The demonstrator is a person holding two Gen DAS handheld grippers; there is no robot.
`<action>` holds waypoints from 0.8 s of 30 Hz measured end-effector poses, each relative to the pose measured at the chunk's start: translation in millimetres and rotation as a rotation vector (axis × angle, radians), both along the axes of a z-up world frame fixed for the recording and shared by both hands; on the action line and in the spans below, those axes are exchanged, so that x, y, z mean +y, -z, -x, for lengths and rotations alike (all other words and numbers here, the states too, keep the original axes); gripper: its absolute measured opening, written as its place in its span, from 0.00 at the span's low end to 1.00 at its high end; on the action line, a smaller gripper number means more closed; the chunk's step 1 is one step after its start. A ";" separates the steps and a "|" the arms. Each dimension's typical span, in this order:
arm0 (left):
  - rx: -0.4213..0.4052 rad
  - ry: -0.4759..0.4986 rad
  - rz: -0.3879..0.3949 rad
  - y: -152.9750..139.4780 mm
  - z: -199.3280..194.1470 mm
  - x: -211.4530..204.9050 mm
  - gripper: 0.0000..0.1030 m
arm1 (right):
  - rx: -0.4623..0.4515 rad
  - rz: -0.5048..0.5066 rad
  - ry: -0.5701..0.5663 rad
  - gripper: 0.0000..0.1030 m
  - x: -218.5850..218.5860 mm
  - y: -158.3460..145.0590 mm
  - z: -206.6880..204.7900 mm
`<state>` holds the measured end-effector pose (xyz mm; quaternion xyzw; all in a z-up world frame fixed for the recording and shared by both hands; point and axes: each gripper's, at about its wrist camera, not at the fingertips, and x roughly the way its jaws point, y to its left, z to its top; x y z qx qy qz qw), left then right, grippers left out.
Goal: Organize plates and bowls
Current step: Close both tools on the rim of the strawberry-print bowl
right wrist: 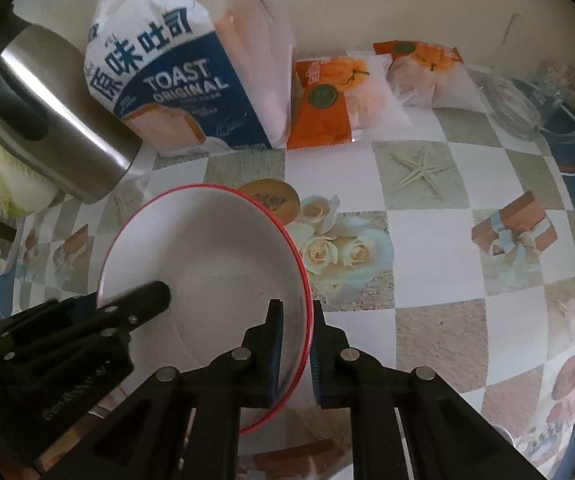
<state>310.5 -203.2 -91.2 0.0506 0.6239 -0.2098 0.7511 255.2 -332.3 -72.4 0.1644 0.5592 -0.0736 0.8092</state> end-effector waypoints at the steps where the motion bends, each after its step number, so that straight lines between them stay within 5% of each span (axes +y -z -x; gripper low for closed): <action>1: 0.003 0.003 0.011 0.7 0.2 -1.1 0.26 | 0.002 -0.007 -0.001 0.13 0.3 1.5 -0.2; 4: 0.010 0.029 0.027 -1.0 1.5 -6.7 0.11 | -0.007 -0.011 -0.005 0.13 0.0 1.6 0.1; 24: -0.158 0.064 0.054 -88.0 51.5 1.8 0.11 | -0.165 0.019 0.024 0.13 0.2 -77.0 45.7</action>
